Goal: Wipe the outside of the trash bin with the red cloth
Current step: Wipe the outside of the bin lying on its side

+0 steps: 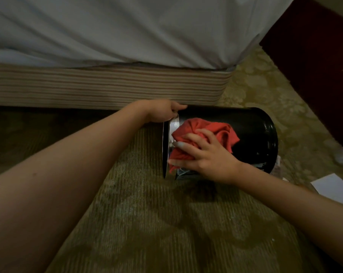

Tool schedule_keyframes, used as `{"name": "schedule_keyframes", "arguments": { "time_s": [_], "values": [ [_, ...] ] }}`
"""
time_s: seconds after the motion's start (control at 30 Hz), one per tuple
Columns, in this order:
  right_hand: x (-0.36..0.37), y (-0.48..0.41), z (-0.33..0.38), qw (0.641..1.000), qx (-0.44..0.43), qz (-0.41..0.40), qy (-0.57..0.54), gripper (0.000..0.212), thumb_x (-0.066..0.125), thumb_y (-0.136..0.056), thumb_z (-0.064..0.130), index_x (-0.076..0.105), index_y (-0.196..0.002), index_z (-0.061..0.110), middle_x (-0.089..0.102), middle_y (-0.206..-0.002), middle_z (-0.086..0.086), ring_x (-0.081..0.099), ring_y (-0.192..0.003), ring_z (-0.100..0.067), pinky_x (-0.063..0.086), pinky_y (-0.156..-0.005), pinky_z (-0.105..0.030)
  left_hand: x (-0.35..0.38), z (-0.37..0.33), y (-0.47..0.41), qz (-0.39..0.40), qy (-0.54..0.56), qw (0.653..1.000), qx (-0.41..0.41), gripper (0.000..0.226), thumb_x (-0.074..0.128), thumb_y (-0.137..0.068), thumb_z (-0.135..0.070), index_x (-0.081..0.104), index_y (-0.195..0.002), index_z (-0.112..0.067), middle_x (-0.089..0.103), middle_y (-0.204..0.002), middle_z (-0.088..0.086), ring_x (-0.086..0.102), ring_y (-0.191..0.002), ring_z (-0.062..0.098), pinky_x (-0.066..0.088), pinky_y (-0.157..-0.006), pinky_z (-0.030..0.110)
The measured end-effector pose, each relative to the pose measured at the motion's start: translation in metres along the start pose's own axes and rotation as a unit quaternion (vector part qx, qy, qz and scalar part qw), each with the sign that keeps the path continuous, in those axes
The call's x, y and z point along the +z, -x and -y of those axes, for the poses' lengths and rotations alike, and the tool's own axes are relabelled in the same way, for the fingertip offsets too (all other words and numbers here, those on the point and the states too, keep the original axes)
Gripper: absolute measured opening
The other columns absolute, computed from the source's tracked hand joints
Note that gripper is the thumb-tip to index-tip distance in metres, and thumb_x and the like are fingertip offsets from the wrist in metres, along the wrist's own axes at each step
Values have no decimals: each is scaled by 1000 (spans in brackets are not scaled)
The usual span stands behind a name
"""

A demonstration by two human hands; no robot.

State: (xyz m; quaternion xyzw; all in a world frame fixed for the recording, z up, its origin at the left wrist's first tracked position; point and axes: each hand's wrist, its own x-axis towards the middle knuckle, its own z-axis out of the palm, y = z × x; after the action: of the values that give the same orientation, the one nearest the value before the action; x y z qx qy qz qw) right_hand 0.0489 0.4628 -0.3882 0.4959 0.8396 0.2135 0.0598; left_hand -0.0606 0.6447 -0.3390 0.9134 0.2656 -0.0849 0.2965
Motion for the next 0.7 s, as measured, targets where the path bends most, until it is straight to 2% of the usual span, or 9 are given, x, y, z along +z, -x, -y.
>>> {"name": "schedule_keyframes", "arguments": {
  "time_s": [0.13,0.23,0.3,0.33,0.4,0.47,0.53,0.6,0.7],
  "values": [
    [-2,0,2,999,27,0,-26,52,56,-81,33,50,-132,40,53,-134,-9,35,-122,-33,38,-97,-55,0,1,-3,5,4,1000,-1,47,38,-99,-14,30,-145,-24,26,-153,1,24,-140,16,16,-108,20],
    [-10,-17,-7,987,140,-20,-71,53,65,-79,21,55,-129,34,53,-130,-16,47,-117,-42,40,-91,-56,-1,0,-1,8,9,1000,2,46,40,-98,-13,35,-142,-24,35,-149,1,33,-136,18,22,-108,23],
    [-13,-33,-19,974,204,-8,-94,52,63,-83,19,52,-132,32,48,-134,-18,43,-119,-45,36,-92,-58,0,-2,0,18,35,999,6,41,40,-97,-9,46,-136,-20,48,-138,5,44,-126,20,30,-105,28],
    [-13,-37,-23,974,209,1,-92,51,61,-85,19,50,-133,32,45,-137,-18,41,-121,-45,35,-93,-58,0,-3,1,21,45,999,8,39,41,-96,-8,50,-132,-18,53,-133,7,48,-121,21,32,-103,29],
    [-10,-33,-24,980,175,-6,-90,54,62,-82,16,51,-134,29,47,-135,-18,42,-121,-46,35,-94,-58,0,-2,3,20,43,999,12,37,42,-96,-8,52,-130,-18,55,-131,7,49,-121,22,34,-104,30],
    [-7,-11,-26,989,119,-16,-82,55,63,-76,13,56,-130,25,54,-128,-18,47,-118,-45,38,-93,-57,-1,-1,3,16,19,1000,12,42,43,-97,-13,44,-138,-23,46,-141,3,41,-129,20,27,-109,29],
    [-4,20,-34,994,89,-16,-66,51,54,-79,17,57,-129,24,56,-125,-18,46,-119,-43,38,-95,-56,-2,0,2,12,-1,1000,8,46,42,-98,-18,34,-143,-26,34,-150,0,31,-136,18,20,-109,25],
    [-5,45,-45,995,83,-7,-54,50,50,-81,18,55,-130,25,54,-127,-17,40,-122,-41,37,-96,-57,-2,1,2,8,-8,1000,9,47,40,-98,-19,31,-144,-26,30,-151,1,28,-138,18,19,-110,25],
    [-8,45,-47,995,93,11,-40,61,70,-72,15,55,-130,27,54,-129,-18,43,-120,-44,38,-93,-60,-1,1,1,4,-15,1000,14,48,40,-98,-16,30,-145,-24,29,-152,3,28,-139,19,19,-108,22]
  ]
}}
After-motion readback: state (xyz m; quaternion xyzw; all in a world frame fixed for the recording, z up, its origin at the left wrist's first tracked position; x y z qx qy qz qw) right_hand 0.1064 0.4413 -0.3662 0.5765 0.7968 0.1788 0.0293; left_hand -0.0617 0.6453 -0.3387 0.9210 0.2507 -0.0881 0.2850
